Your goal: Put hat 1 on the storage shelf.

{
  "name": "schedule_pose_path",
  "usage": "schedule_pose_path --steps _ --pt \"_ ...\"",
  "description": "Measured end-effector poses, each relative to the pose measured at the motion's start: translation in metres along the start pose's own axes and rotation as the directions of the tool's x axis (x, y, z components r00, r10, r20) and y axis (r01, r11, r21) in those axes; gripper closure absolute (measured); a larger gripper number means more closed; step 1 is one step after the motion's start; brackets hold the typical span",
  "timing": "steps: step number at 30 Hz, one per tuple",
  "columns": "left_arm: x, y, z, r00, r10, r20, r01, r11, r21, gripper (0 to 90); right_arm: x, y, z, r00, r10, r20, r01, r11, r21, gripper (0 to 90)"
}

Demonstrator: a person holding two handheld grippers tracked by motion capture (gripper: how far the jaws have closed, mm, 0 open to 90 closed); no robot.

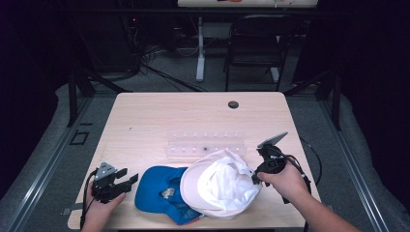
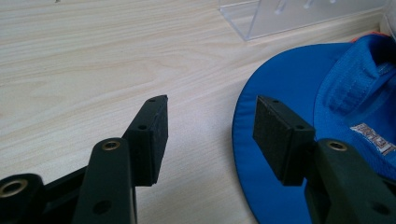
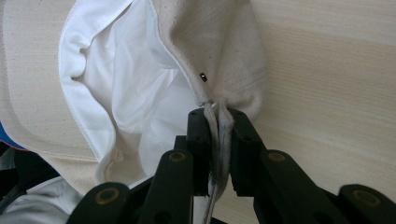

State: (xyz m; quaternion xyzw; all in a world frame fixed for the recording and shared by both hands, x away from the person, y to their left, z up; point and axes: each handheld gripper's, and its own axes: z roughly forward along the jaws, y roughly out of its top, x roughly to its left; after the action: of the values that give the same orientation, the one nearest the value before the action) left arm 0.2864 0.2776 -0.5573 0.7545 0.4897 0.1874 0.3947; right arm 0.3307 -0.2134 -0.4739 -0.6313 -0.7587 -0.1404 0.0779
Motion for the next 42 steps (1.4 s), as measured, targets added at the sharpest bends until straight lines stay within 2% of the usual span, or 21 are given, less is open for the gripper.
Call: schedule_pose_path --steps 3,5,8,13,16,17,19,23,26,31,33,35,36,37,38,42 --pt "0.000 0.000 0.000 1.0000 0.001 -0.001 -0.001 1.0000 0.003 45.9 0.002 0.002 -0.001 0.9999 0.015 -0.006 -0.015 1.000 -0.007 81.1" --pt "0.000 0.000 0.000 1.0000 0.001 0.000 -0.001 1.0000 0.003 45.9 0.002 0.003 -0.003 1.0000 0.005 0.001 -0.005 1.000 -0.001 81.2" --pt "0.000 0.000 0.000 1.0000 0.000 0.001 0.000 1.0000 0.003 45.9 0.003 0.003 -0.004 0.9997 0.025 -0.002 -0.025 1.000 -0.008 81.3" --pt "0.000 0.000 0.000 1.0000 0.001 0.001 -0.001 1.0000 0.003 46.0 0.004 0.005 -0.007 1.0000 -0.005 -0.003 0.005 1.000 0.002 81.3" --pt "0.001 0.000 0.000 1.0000 0.000 0.002 0.000 1.0000 0.003 45.9 0.006 0.006 -0.008 0.9997 0.019 -0.013 -0.019 1.000 -0.007 81.2" --pt "0.001 0.000 0.000 1.0000 -0.003 0.004 0.003 1.0000 0.003 45.9 0.006 0.006 -0.008 0.9997 0.019 -0.013 -0.020 1.000 -0.014 81.2" --pt "0.001 0.000 0.000 1.0000 -0.004 0.004 0.004 1.0000 0.004 46.0 0.005 0.008 -0.012 1.0000 0.002 -0.006 -0.002 1.000 0.009 81.0" --pt "0.001 0.000 0.000 1.0000 -0.002 0.003 0.002 1.0000 0.005 45.9 0.009 0.009 -0.015 0.9996 0.025 -0.009 -0.025 0.999 -0.021 81.1" --pt "0.001 0.000 0.000 1.0000 0.000 0.003 0.000 1.0000 0.004 45.9 0.011 0.010 -0.021 0.9996 0.027 -0.012 -0.027 0.999 -0.026 81.3" --pt "0.001 0.000 0.000 1.0000 -0.001 0.003 0.001 1.0000 0.004 45.9 0.014 0.013 -0.033 0.9988 0.034 -0.035 -0.034 0.999 -0.006 81.5" --pt "0.000 0.000 0.001 1.0000 -0.001 0.001 0.001 1.0000 0.006 45.9 0.017 0.014 -0.036 0.9979 0.051 -0.039 -0.052 0.998 -0.024 81.6" --pt "0.000 0.000 0.001 1.0000 -0.001 0.001 0.001 1.0000 0.005 45.9 0.018 0.015 -0.042 0.9985 0.033 -0.044 -0.033 0.999 0.002 81.7" --pt "0.000 0.000 0.000 1.0000 0.000 0.005 0.000 0.9999 0.010 46.0 0.021 0.015 -0.042 0.9976 0.052 -0.046 -0.053 0.998 -0.022 81.7" --pt "0.000 0.000 0.001 1.0000 0.000 0.005 0.000 1.0000 0.010 45.9 0.022 0.017 -0.045 0.9988 0.034 -0.034 -0.034 0.999 -0.007 81.7" --pt "0.000 0.000 0.001 1.0000 0.000 0.005 0.000 0.9999 0.011 45.9 0.026 0.017 -0.046 0.9982 0.047 -0.036 -0.048 0.999 -0.020 81.7" --pt "0.000 0.000 0.000 1.0000 0.001 0.004 -0.001 0.9999 0.014 46.0 0.036 0.021 -0.054 0.9995 0.026 -0.018 -0.027 1.000 -0.015 81.7"
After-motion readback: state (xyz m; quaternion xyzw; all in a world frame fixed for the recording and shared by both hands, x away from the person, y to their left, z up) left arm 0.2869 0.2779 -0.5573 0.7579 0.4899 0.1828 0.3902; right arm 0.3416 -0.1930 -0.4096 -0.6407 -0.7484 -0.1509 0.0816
